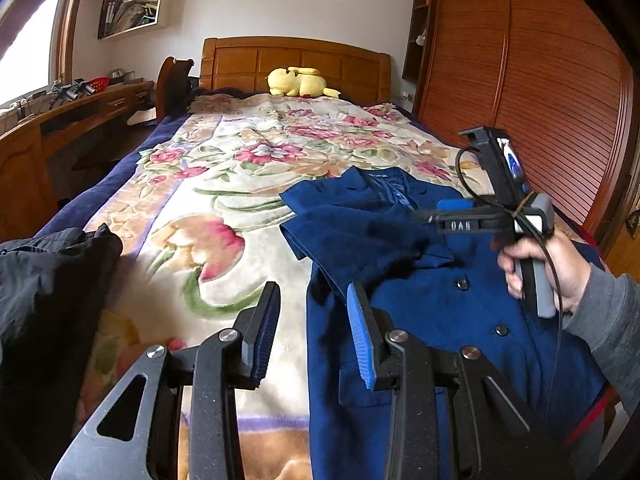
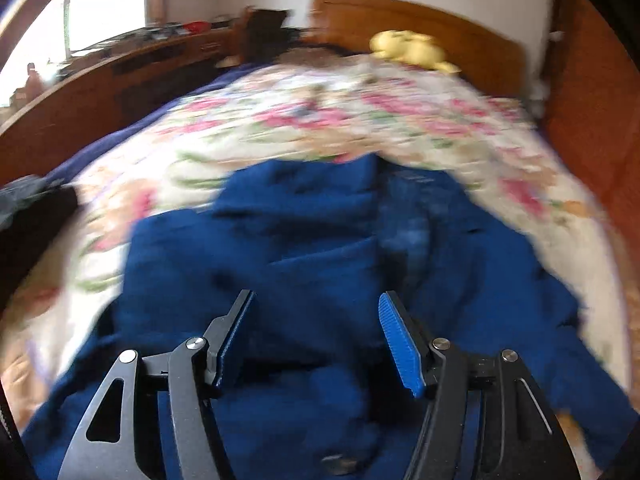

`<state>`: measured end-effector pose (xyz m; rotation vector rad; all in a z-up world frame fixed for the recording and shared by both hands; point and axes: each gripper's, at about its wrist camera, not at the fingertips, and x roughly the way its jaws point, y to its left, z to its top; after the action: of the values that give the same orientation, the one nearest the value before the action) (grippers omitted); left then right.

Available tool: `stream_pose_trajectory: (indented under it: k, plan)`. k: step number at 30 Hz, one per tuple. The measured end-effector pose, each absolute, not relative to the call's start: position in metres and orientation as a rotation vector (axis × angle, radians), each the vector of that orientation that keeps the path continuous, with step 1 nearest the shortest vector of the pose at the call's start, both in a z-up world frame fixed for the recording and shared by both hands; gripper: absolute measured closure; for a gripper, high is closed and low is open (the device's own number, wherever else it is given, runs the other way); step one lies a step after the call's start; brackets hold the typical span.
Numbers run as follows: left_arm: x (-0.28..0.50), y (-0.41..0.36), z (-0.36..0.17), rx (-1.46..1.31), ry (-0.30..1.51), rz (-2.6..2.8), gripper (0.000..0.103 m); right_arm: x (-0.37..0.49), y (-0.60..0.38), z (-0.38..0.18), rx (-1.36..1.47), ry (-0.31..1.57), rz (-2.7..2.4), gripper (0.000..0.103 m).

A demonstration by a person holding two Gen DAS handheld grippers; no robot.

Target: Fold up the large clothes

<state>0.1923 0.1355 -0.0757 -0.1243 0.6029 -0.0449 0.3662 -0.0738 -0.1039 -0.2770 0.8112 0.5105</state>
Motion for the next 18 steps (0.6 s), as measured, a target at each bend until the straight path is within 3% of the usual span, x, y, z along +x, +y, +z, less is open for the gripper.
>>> stream_pose_trajectory:
  k: [18]
  plan:
    - [0.198, 0.136, -0.081, -0.118, 0.617, -0.037, 0.067, 0.368, 0.002, -0.172, -0.339, 0.972, 0.837, 0.038]
